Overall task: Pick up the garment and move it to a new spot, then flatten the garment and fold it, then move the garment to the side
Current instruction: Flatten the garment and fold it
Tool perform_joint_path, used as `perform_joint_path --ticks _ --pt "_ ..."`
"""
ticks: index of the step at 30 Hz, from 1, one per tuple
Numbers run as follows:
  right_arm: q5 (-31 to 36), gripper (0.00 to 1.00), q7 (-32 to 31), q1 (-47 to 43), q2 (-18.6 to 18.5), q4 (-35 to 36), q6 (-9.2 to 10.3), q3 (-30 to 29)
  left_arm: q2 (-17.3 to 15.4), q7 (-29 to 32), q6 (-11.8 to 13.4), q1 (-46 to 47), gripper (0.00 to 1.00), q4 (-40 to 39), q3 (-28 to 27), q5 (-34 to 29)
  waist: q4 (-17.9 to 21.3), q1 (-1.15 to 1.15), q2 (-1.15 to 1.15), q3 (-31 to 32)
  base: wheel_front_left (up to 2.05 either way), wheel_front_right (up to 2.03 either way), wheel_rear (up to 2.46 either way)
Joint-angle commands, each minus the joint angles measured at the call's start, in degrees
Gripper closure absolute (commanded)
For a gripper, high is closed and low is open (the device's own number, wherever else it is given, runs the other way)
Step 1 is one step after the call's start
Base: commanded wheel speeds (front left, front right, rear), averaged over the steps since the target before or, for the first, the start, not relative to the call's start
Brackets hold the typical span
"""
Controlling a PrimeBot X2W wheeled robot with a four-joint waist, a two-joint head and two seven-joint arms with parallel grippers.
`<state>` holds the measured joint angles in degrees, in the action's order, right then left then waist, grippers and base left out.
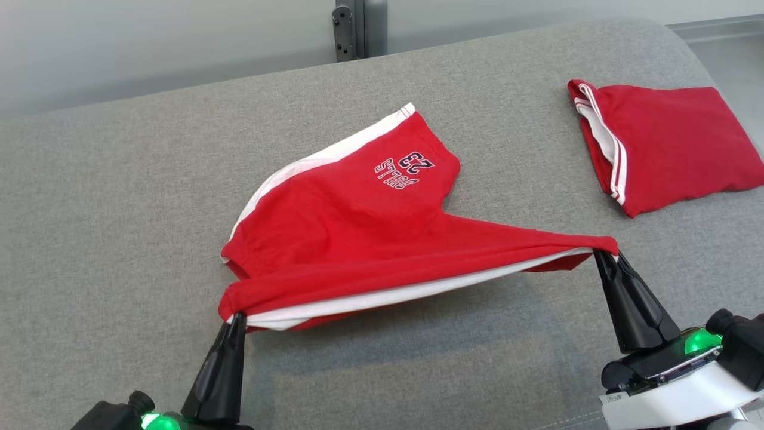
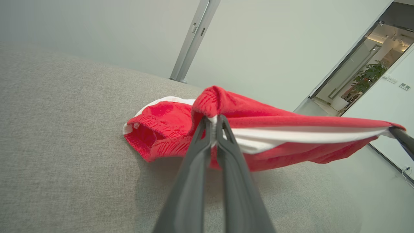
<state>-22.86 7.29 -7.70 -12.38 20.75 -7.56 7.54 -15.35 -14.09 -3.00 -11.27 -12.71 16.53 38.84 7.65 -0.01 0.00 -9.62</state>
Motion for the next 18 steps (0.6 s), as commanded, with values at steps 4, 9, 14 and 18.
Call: perform_joint_path --ticks 4,9,14,18 --pt "0.20 1.00 -0.66 0.94 0.01 -1.79 0.14 -0.06 0.72 1.04 0.49 -0.16 1.00 1.86 0.91 0.80 -0.61 0.01 0.00 -1.34 0.00 0.00 0.00" --pt "-1.33 1.00 -0.82 6.14 -1.06 -7.36 0.14 1.13 3.97 2.27 1.14 4.71 1.00 7.47 0.95 3.68 -2.26 0.01 0.00 -2.74 0.00 0.00 0.00" --pt "-2.53 1.00 -1.14 14.95 -3.38 -15.19 0.14 2.16 7.24 4.88 1.64 14.03 1.00 15.76 0.77 6.35 -5.30 0.01 0.00 -4.67 0.00 0.00 0.00" --pt "-3.48 1.00 -2.11 23.37 -5.04 -22.07 0.13 4.24 9.09 6.79 2.47 22.17 1.00 23.01 0.72 7.25 -7.52 0.01 0.00 -6.96 0.00 0.00 0.00"
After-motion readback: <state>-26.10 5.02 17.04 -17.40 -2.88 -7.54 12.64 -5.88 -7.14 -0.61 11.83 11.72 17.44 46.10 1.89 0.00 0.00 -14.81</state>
